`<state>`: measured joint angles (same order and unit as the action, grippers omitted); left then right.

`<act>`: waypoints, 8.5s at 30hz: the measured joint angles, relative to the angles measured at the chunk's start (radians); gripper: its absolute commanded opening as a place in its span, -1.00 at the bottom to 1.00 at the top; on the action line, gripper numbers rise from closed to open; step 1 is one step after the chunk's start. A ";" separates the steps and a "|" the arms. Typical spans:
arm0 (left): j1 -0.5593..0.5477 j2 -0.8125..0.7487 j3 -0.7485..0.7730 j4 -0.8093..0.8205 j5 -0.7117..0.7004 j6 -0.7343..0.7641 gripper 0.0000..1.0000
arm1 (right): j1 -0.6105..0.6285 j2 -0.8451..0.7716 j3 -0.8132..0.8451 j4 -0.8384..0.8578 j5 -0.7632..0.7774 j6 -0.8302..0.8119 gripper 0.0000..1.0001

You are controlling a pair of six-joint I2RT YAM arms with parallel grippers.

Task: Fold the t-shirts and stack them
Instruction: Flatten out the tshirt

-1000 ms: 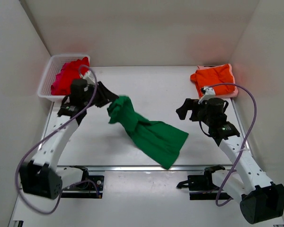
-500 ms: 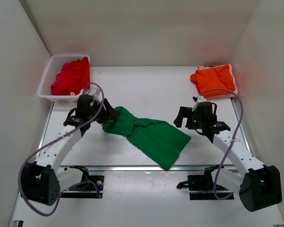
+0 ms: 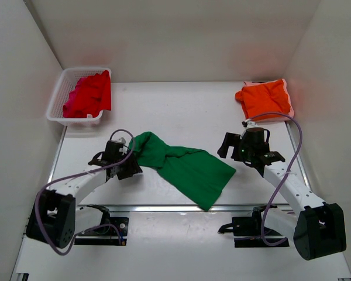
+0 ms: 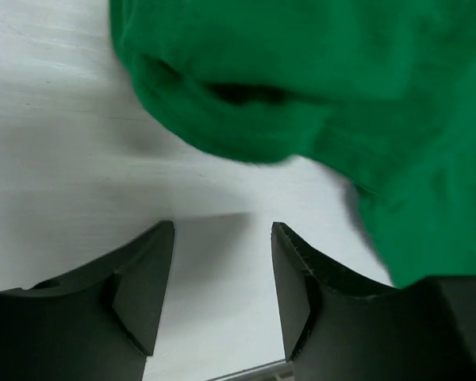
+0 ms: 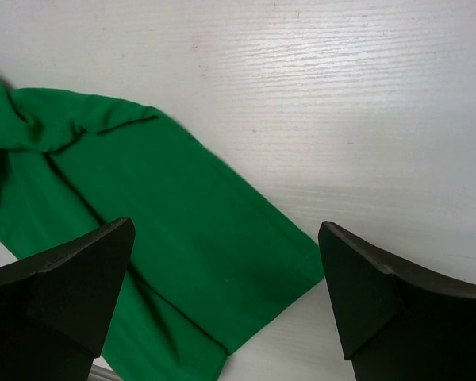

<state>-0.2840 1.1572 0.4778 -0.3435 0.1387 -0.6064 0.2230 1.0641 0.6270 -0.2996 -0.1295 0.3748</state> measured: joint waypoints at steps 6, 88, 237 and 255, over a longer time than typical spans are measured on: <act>-0.014 0.101 0.048 0.061 -0.077 -0.003 0.30 | -0.003 0.002 0.000 0.000 -0.003 0.000 0.99; 0.156 -0.128 0.518 -0.272 0.204 -0.018 -1.00 | -0.028 -0.066 0.467 -0.288 -0.019 -0.274 -1.00; 0.290 -0.111 1.135 -0.309 0.190 0.109 -1.00 | -0.117 0.123 0.947 -0.637 -0.196 -0.615 -1.00; 0.255 -0.018 1.163 -0.245 0.086 0.133 -1.00 | -0.135 0.261 1.134 -0.536 -0.317 -0.624 -1.00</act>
<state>-0.0288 1.1389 1.6409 -0.5888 0.2249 -0.4736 0.0883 1.3247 1.7607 -0.8356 -0.4469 -0.2489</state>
